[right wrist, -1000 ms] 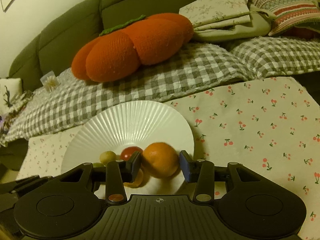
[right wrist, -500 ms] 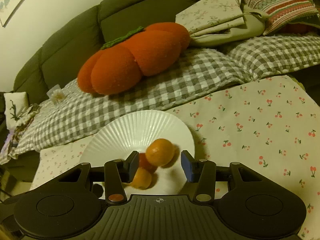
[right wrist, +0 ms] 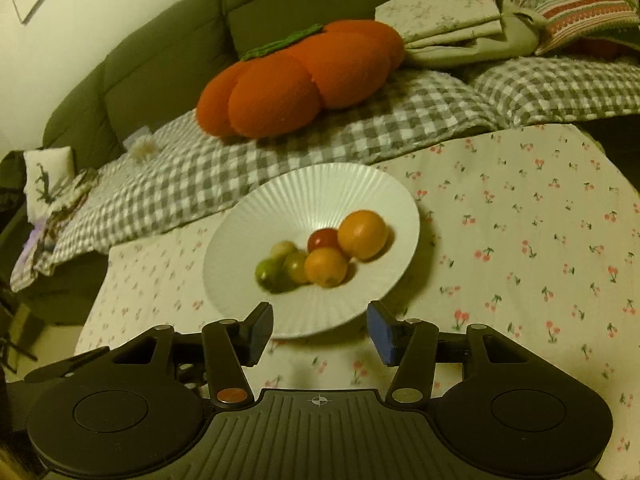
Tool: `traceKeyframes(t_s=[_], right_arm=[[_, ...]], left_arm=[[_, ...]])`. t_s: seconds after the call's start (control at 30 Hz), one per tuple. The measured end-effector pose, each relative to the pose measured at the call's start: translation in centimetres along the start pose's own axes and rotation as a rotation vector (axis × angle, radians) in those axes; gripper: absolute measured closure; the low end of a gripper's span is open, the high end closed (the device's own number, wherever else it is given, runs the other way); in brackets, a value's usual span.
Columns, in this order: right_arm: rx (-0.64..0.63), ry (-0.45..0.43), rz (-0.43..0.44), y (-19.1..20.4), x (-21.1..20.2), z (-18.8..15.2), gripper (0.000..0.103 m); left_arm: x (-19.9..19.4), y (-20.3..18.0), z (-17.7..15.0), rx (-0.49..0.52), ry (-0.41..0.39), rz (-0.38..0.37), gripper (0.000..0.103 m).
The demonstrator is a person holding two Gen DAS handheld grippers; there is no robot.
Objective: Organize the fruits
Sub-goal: 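Withdraw both open tools from the bowl toward the remaining fruits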
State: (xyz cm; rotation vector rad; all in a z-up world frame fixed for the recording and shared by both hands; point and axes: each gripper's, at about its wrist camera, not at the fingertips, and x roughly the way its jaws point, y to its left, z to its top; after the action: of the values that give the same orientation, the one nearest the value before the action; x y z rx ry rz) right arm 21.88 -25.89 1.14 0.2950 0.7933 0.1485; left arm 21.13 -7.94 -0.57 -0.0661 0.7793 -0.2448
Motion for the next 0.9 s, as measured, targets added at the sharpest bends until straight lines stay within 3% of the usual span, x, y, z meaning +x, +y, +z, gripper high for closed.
traceKeyframes(t_s=[0.27, 0.37, 0.9], right_arm=[[-0.008, -0.006, 0.015, 1.2, -1.8, -1.5, 0.048], [-0.014, -0.005, 0.019, 1.6, -2.5, -2.4, 0.048], [-0.040, -0.003, 0.018, 3.1, -4.7, -5.5, 0.044]], left_arm=[[-2.8, -0.5, -1.5, 0.010, -0.024, 0.041, 0.040], [-3.5, -0.5, -2.1, 0.012, -0.024, 0.050, 0.034], [-5.4, 0.9, -5.4, -0.002, 0.012, 0.090, 0.032]])
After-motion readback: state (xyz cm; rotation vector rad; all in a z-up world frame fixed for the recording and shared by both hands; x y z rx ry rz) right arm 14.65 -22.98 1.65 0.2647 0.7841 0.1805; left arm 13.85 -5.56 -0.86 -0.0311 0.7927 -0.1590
